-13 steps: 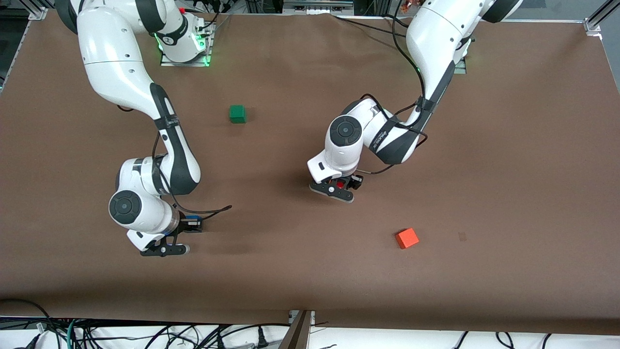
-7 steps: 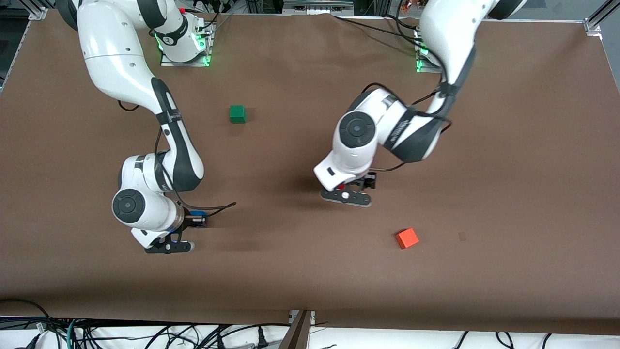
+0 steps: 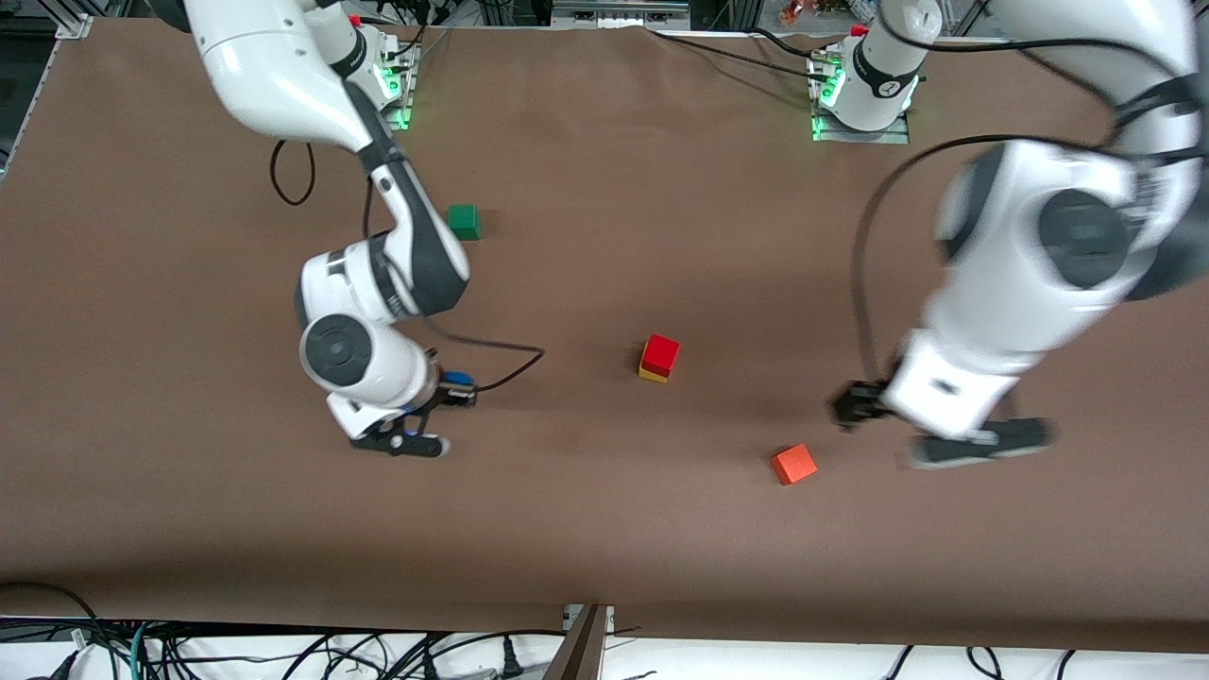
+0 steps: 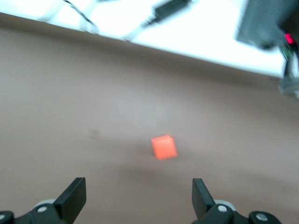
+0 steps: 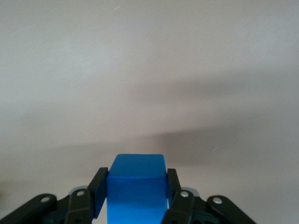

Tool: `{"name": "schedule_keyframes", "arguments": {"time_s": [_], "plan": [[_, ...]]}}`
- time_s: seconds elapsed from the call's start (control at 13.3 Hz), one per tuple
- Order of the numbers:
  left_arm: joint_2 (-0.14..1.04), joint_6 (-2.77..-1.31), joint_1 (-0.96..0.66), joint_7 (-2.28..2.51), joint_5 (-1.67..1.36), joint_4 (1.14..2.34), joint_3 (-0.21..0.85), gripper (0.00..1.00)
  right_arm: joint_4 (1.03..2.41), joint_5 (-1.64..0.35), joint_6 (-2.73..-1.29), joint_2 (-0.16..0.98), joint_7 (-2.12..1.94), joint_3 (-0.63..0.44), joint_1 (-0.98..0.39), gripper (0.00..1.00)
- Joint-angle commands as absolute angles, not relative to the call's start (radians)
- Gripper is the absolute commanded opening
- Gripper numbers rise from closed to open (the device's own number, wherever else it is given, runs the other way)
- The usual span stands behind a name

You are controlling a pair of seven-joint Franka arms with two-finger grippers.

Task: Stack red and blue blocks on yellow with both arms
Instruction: 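Release the red cube and raise the left gripper while the right gripper carries blue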

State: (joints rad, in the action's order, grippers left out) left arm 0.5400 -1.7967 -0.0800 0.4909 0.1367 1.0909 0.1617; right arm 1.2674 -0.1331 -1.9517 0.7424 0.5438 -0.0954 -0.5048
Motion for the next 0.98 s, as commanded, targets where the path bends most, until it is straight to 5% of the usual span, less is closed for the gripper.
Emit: {"name": "schedule_keyframes", "arguments": {"time_s": [0.0, 0.45, 0.75, 0.9], "plan": [[0.468, -1.763, 0.017, 0.462, 0.118, 1.111, 0.181, 1.0, 1.238, -0.14, -1.911, 0.719, 0.704, -0.095, -0.586, 0.53], [0.433, -1.491, 0.113, 0.242, 0.115, 1.118, 0.181, 1.0, 1.126, -0.138, -1.94, 0.733, 0.991, -0.035, -0.712, 0.53], [0.414, -1.465, 0.147, 0.172, 0.028, 1.14, 0.172, 1.0, 1.098, -0.138, -2.107, 0.761, 1.101, -0.002, -0.761, 0.53], [0.323, -1.476, 0.149, 0.172, 0.018, 1.26, 0.172, 1.0, 1.098, -0.137, -2.196, 0.796, 1.121, -0.003, -0.784, 0.53]]}}
